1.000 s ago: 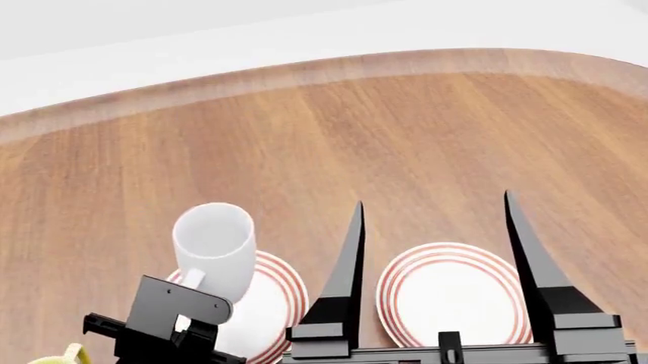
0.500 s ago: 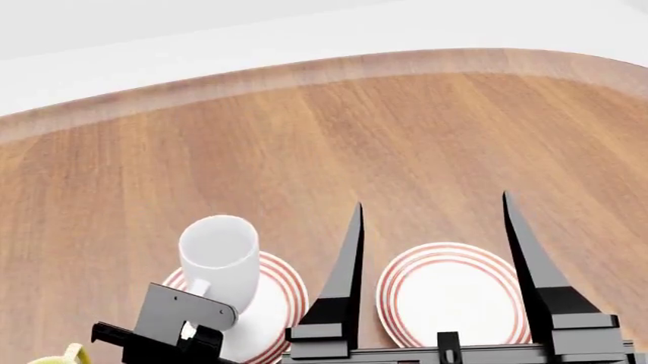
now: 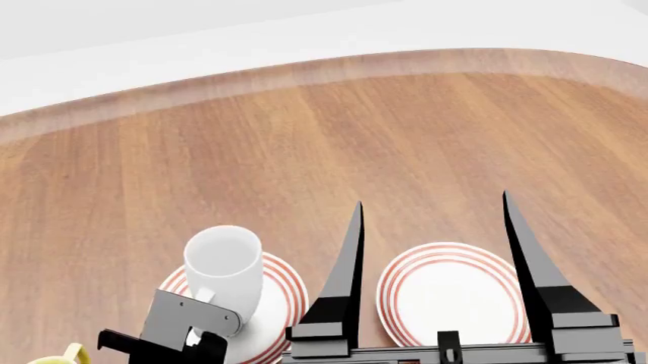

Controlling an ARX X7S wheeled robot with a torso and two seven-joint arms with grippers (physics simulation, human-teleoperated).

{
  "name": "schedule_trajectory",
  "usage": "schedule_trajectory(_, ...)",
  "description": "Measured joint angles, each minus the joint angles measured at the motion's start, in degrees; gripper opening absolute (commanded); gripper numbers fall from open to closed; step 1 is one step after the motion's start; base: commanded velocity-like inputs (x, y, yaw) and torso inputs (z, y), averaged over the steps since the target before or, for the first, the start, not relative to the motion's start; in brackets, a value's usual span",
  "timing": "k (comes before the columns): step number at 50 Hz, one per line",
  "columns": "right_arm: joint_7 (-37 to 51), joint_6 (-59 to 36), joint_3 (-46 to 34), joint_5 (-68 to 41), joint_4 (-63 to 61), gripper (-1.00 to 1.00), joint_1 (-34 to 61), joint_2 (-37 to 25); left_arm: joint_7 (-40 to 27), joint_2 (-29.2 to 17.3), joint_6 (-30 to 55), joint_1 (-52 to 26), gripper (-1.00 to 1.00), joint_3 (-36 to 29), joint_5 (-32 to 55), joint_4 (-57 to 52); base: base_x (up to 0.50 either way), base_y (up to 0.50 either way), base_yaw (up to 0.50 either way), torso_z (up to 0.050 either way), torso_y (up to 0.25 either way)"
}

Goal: Put the white mug on the left plate.

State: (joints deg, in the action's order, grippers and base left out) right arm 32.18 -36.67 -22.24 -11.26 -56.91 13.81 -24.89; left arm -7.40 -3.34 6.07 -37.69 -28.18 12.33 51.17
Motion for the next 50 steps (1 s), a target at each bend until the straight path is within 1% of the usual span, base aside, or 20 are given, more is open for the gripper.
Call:
schedule_trajectory(20,0.71,0.21,-0.38,-0.59,0.07,1.00,0.26,-0.51,-0.13,0.12,-1.28,-0.25,-1.00,-0.93,1.02,1.80,0.00,0.00,0.00,0.000,0.000)
schedule_trajectory(21,0.75,0.22,-0.40,-0.62,0.08,1.00,0.28,-0.54,-0.13,0.12,-1.33,-0.24,1.00,-0.97,1.07,1.86,0.00,0.00,0.00,0.000,0.000)
schedule_trajectory(41,1.45,0.52,-0.83,-1.18,0.24,1.00,0.58,-1.11,-0.33,0.03,-2.04,-0.42,1.00,-1.69,2.16,2.27,0.00,0.00,0.00,0.000,0.000)
schedule_trajectory(46,1.62,0.48,-0.96,-1.34,0.25,1.00,0.75,-1.22,-0.57,-0.39,-1.32,0.15,1.00,-1.89,2.53,0.55,0.00,0.00,0.00,0.000,0.000)
schedule_trajectory(50,1.76,0.45,-1.09,-1.45,0.27,1.00,0.88,-1.29,-1.08,-1.50,0.61,1.79,1.00,-1.92,3.28,-4.10,0.00,0.00,0.00,0.000,0.000)
